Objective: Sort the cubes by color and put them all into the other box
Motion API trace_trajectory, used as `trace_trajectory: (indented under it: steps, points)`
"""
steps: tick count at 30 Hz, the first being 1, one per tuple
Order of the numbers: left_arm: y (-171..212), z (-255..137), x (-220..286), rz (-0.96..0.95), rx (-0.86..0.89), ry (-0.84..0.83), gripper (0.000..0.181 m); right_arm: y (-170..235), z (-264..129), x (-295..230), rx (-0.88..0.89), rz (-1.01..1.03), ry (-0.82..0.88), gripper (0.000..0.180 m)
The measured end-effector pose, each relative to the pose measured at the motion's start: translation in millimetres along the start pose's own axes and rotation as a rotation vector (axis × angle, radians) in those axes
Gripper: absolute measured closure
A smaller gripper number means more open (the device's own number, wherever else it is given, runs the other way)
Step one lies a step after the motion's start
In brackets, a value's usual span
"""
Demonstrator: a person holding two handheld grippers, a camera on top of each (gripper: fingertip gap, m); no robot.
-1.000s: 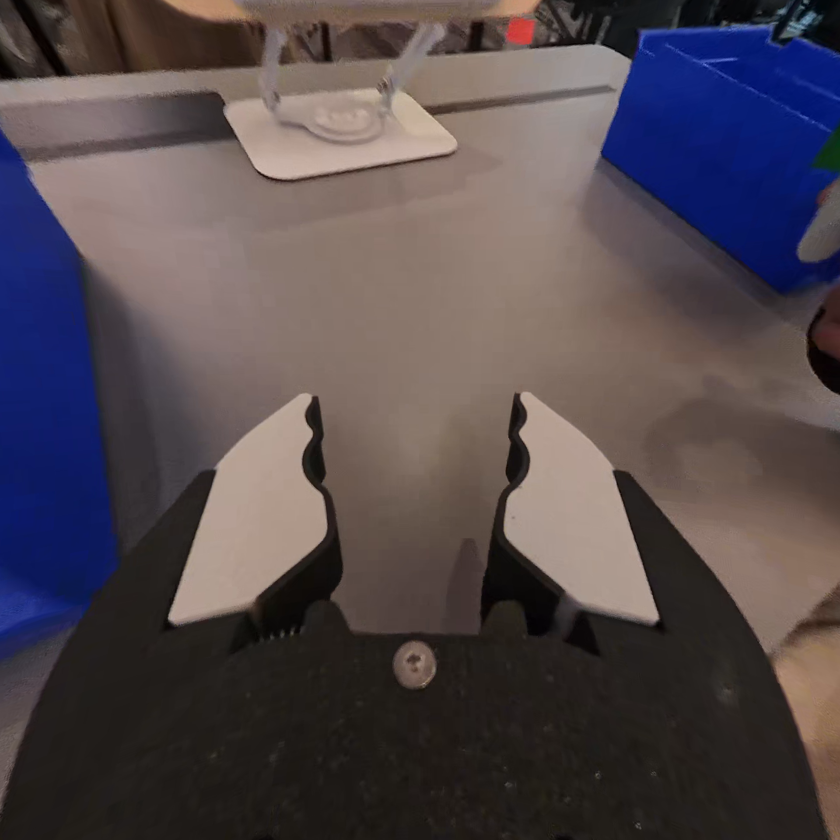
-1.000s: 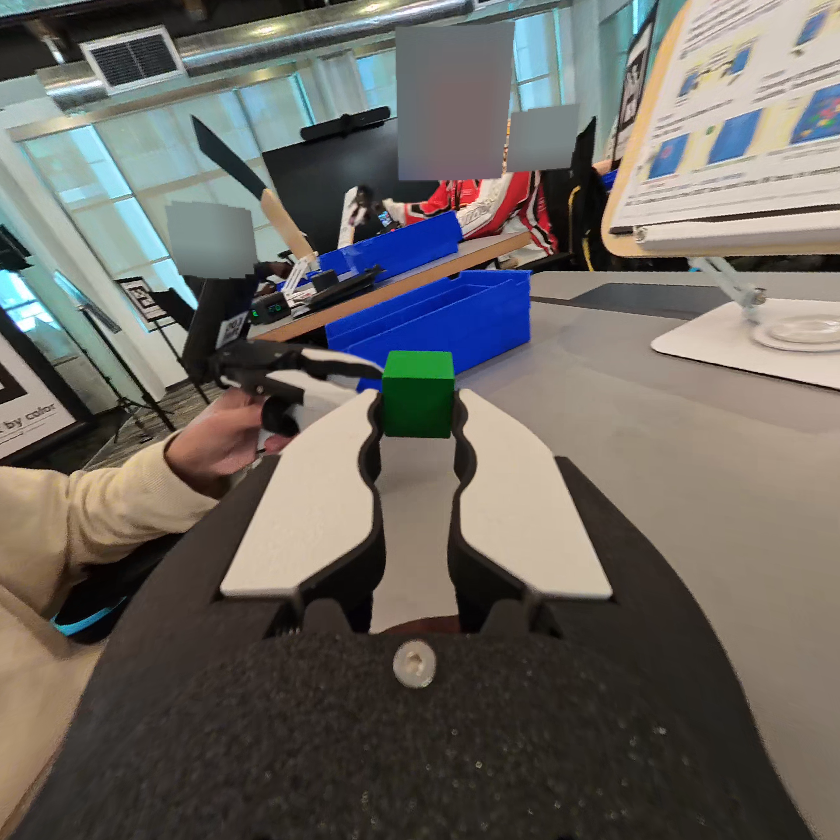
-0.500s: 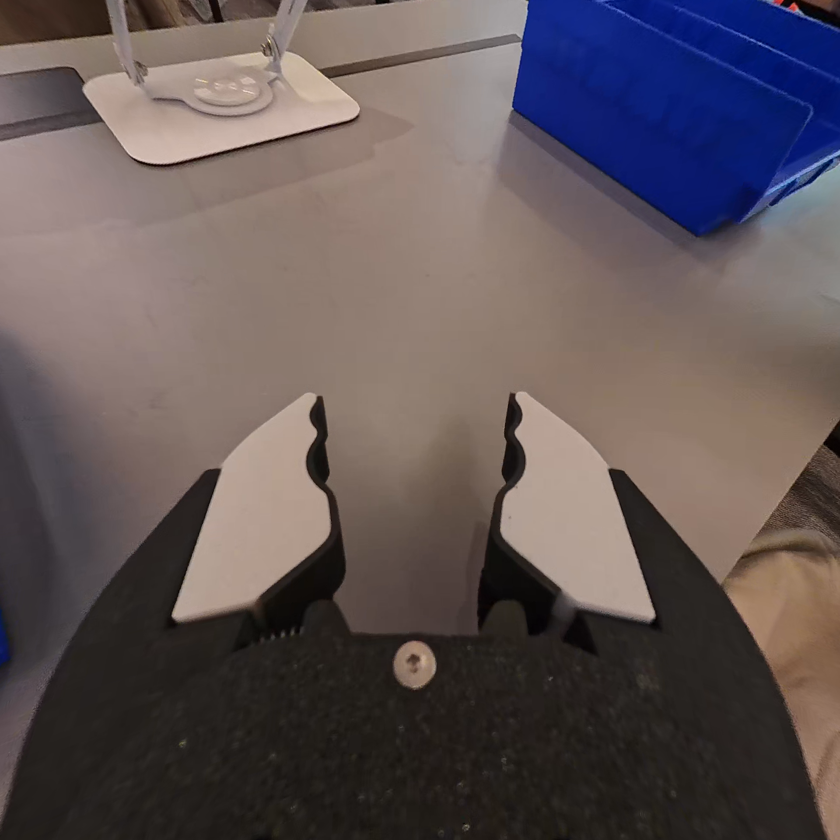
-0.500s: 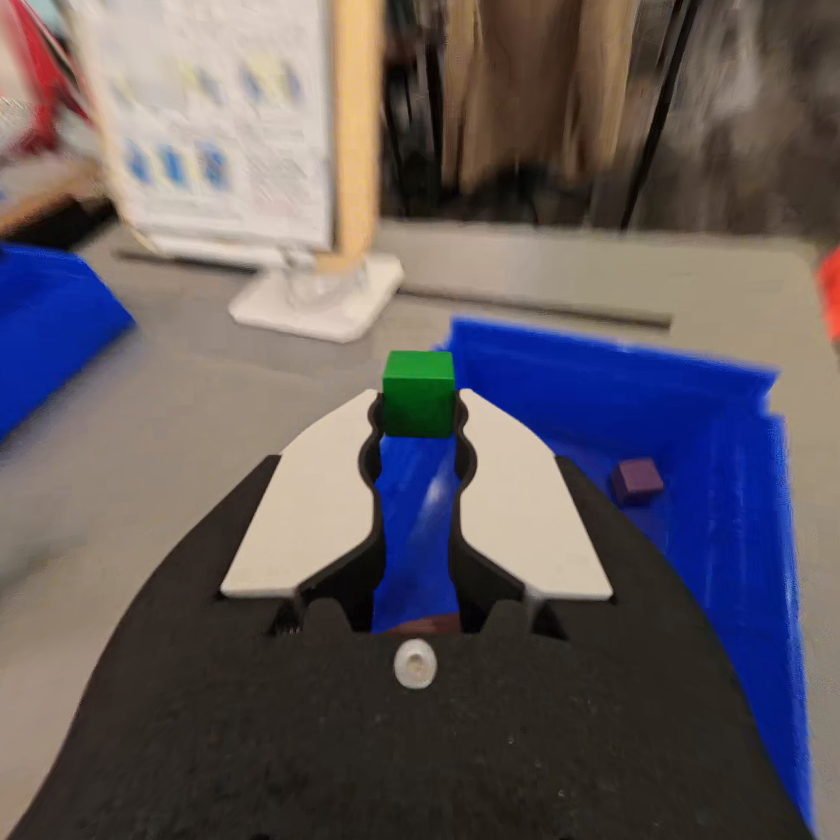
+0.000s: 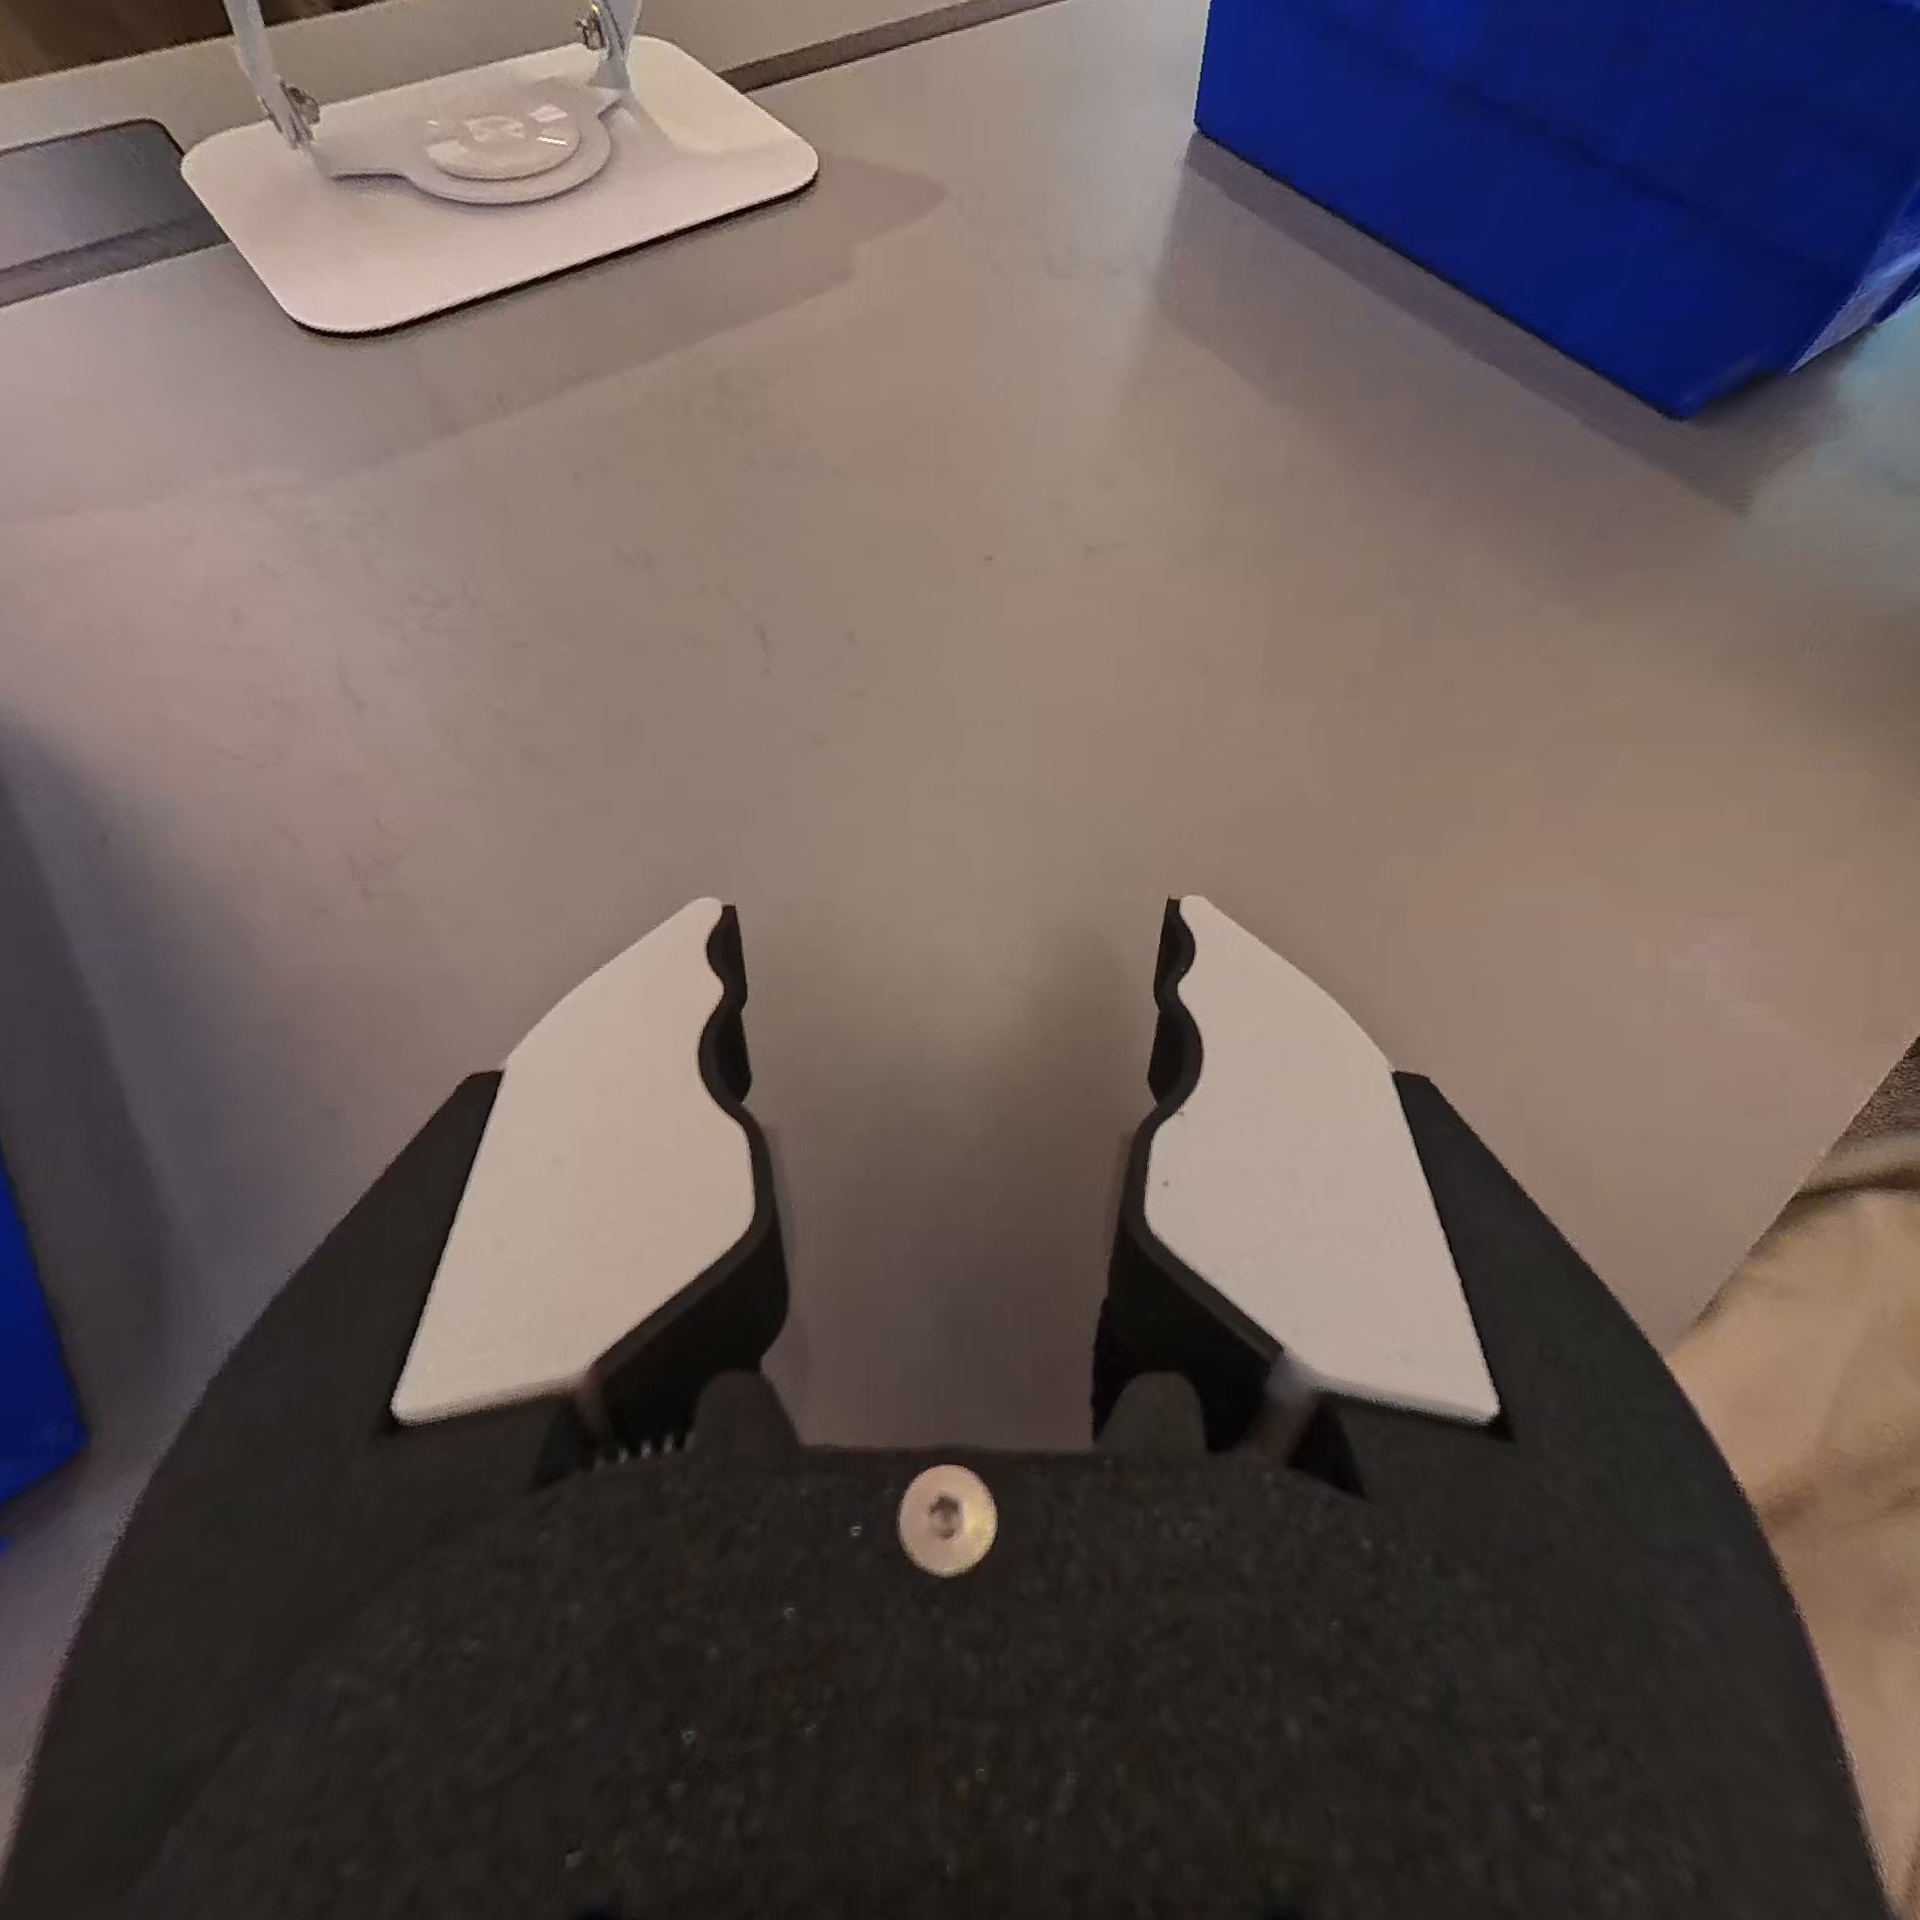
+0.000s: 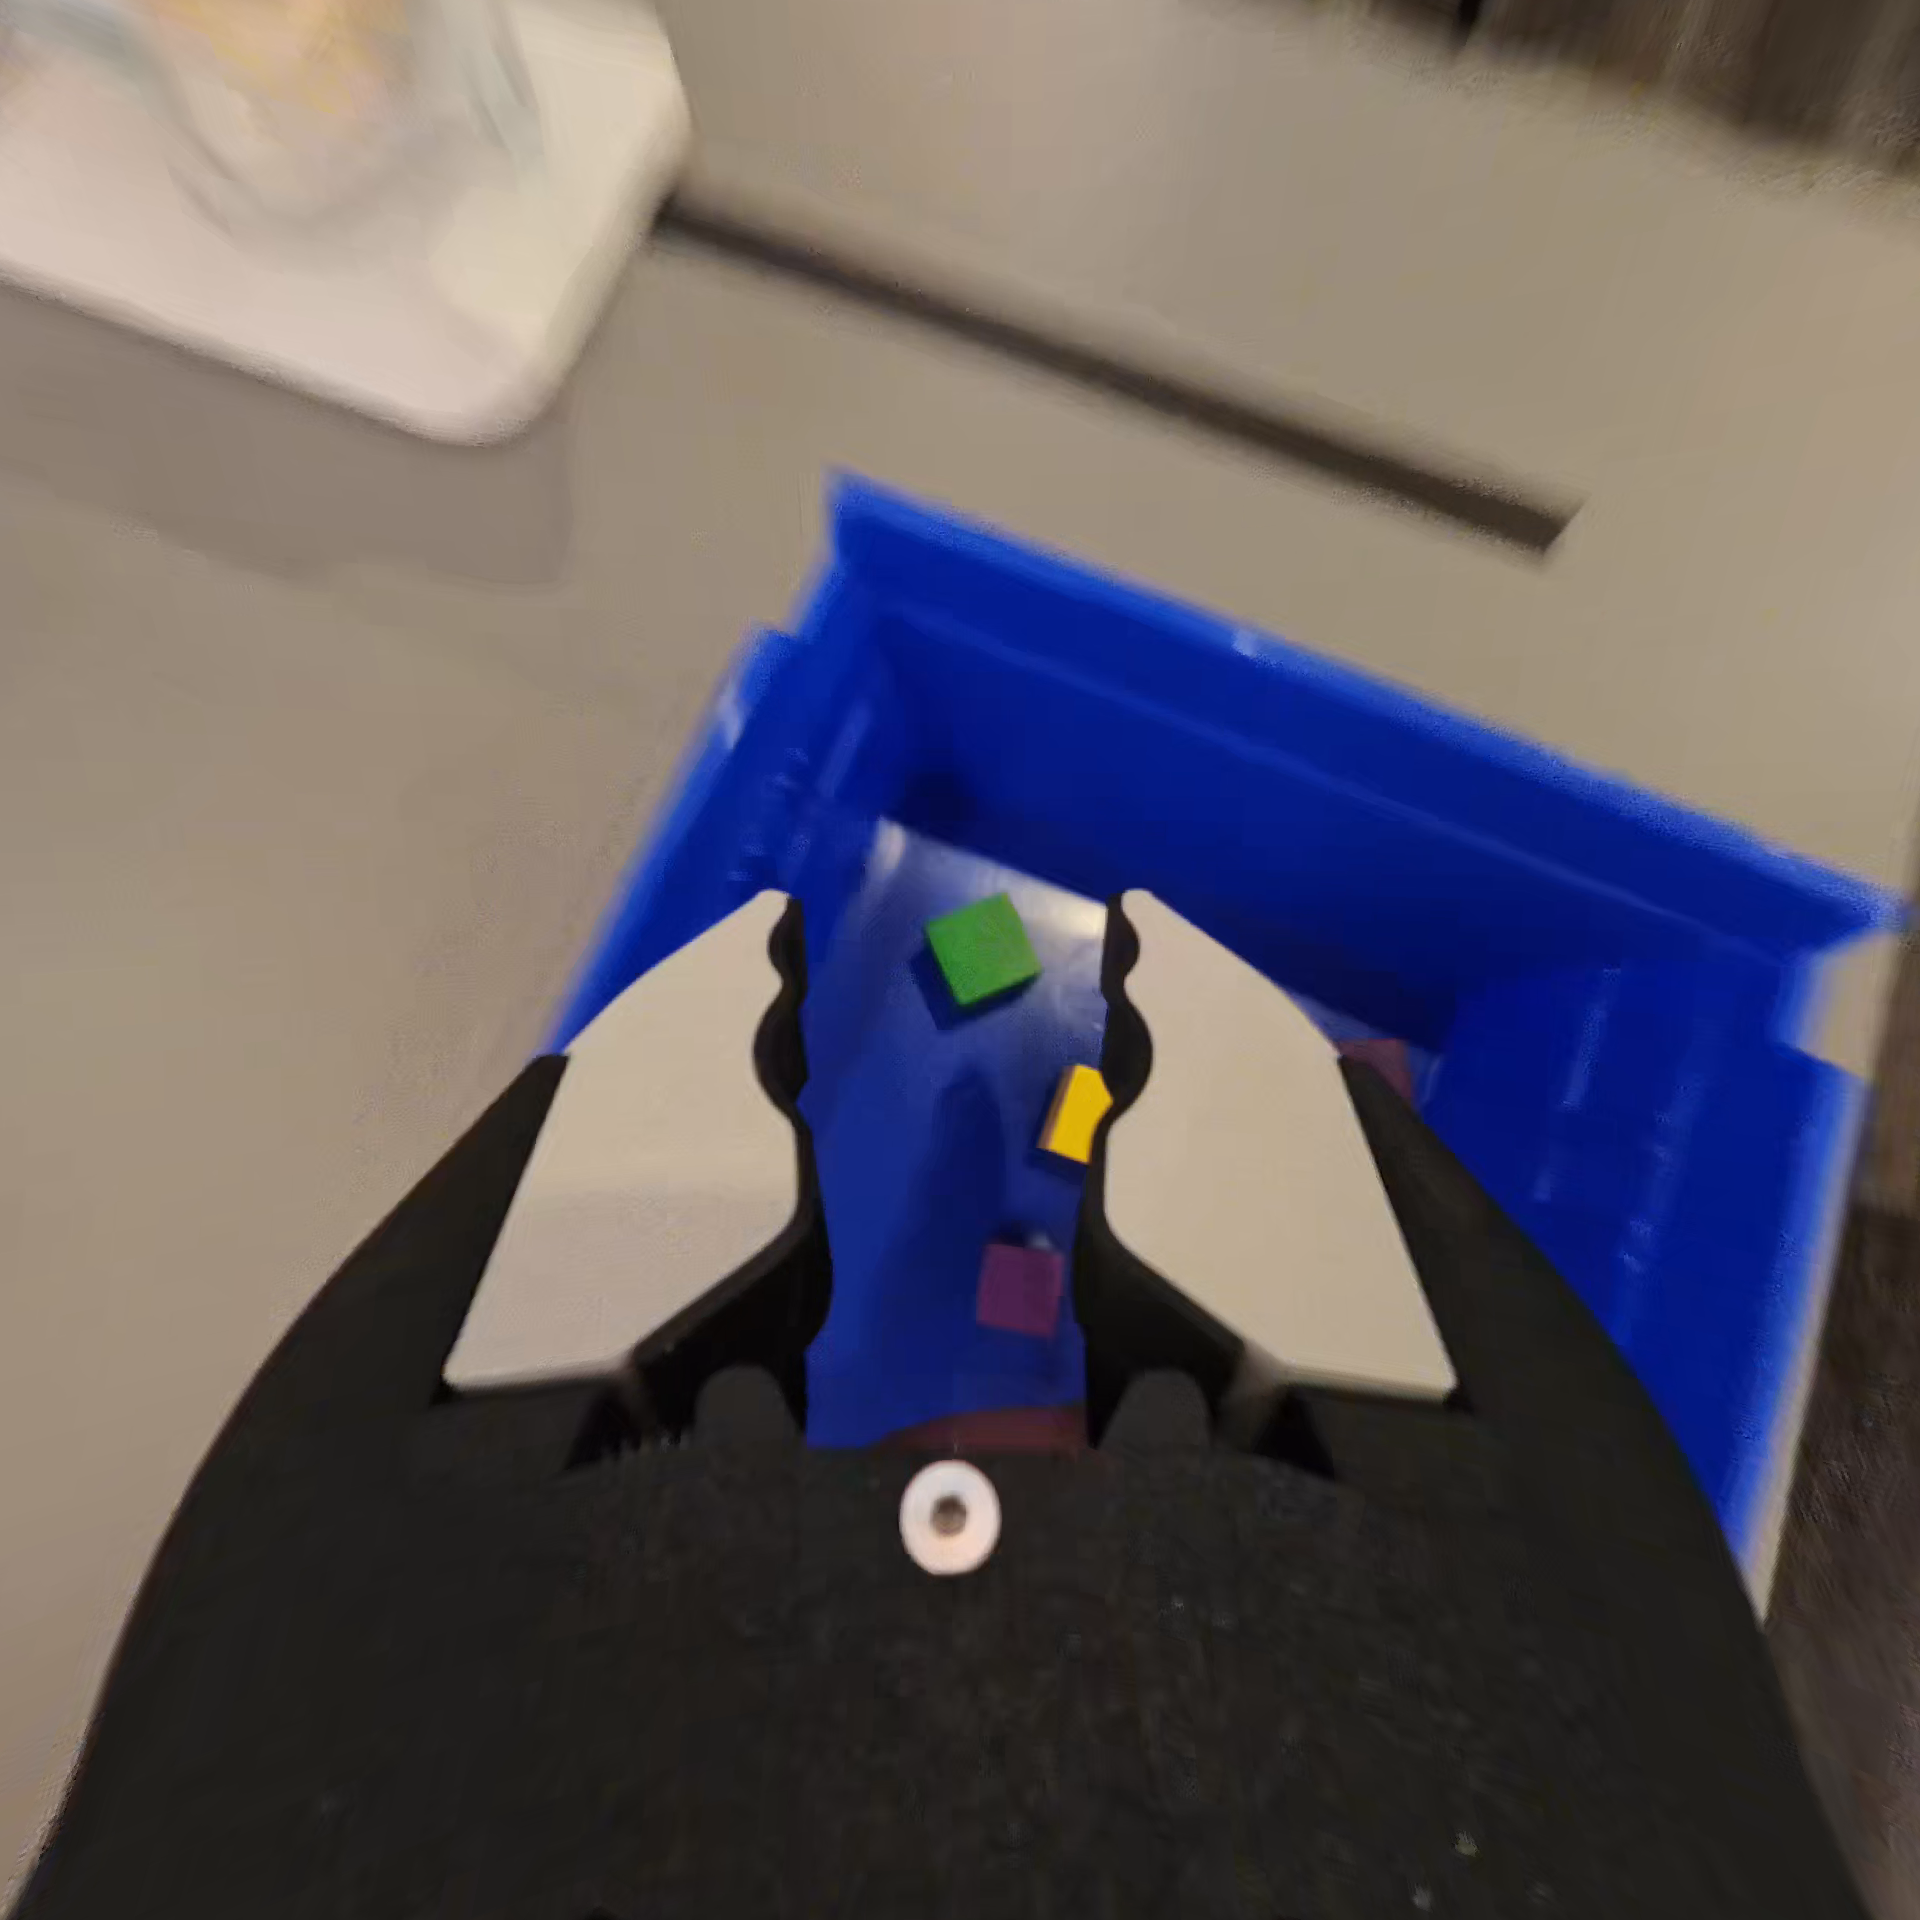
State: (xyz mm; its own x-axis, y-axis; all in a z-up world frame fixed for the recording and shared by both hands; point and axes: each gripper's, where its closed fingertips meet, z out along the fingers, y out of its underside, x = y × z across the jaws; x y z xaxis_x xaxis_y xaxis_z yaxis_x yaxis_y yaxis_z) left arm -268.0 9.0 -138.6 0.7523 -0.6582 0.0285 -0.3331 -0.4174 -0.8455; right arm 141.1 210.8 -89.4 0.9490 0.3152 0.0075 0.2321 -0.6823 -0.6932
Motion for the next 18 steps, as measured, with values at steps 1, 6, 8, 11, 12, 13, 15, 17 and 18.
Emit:
trace_trajectory:
  steps: [1, 6, 8, 11, 12, 13, 15, 17, 18]
  points:
    - [0, -1, -1, -0.008, 0.002, 0.0, 0.105, -14, -34, -10, 0.162, 0.007, 0.01, 0.126]
    - [-9, -4, -3, -0.063, 0.032, 0.011, 0.104, 15, -154, -175, 0.752, 0.111, -0.427, 0.144]
    - [-13, -5, -2, -0.087, 0.045, 0.021, 0.104, 62, -144, -247, 0.731, 0.163, -0.591, 0.142]
    - [-16, -8, 3, -0.094, 0.067, 0.042, 0.105, 101, -132, -307, 0.671, 0.12, -0.643, 0.141]
    - [-15, -9, 4, -0.087, 0.069, 0.044, 0.107, 105, -131, -313, 0.679, 0.098, -0.621, 0.143]
    - [-12, -9, 7, -0.077, 0.064, 0.05, 0.11, 107, -130, -317, 0.689, 0.074, -0.605, 0.144]
    - [-4, -9, 6, -0.081, 0.045, 0.03, 0.106, 110, -126, -321, 0.663, 0.033, -0.599, 0.142]
    - [6, -7, 5, -0.099, 0.01, 0.017, 0.107, 113, -122, -320, 0.644, 0.025, -0.596, 0.14]
    - [9, -8, 5, -0.114, 0.006, 0.022, 0.108, 115, -119, -319, 0.633, 0.015, -0.59, 0.138]
